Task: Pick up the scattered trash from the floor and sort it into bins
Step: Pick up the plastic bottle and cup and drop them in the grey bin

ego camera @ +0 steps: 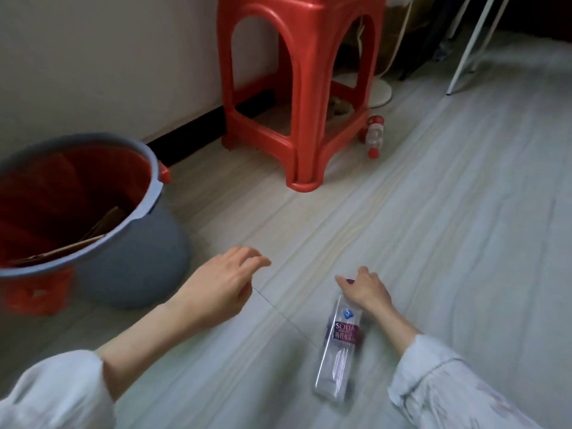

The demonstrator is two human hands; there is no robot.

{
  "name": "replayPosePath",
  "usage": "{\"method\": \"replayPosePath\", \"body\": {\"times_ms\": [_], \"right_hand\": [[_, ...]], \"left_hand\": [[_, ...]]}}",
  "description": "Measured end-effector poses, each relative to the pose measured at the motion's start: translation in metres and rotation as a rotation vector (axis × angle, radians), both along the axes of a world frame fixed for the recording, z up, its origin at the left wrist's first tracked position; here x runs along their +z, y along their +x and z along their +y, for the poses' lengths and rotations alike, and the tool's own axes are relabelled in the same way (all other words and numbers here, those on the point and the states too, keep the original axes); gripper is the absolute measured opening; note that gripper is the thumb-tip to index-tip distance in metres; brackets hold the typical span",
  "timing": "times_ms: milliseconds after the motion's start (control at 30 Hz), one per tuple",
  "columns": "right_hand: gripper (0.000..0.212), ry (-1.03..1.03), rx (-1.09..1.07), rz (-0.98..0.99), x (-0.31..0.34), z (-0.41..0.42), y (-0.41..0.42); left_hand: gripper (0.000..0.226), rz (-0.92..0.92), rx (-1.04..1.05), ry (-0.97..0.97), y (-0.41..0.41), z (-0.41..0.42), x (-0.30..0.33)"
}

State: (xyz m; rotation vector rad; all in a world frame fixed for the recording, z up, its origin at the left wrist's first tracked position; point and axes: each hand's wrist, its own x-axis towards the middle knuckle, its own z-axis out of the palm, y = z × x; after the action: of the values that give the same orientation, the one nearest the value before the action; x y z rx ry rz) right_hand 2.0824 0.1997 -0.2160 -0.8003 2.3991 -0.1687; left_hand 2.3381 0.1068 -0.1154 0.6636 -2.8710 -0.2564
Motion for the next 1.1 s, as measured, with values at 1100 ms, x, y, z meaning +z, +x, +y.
{"method": "replayPosePath", "body": {"times_ms": [1100], "right_hand": [[0.031,-0.368,-0.171,0.228,0.160,-0.092,-0.309]], "left_hand": [[0.036,-0.335,0.048,0.393,-0.368,-0.172,0.047]]}}
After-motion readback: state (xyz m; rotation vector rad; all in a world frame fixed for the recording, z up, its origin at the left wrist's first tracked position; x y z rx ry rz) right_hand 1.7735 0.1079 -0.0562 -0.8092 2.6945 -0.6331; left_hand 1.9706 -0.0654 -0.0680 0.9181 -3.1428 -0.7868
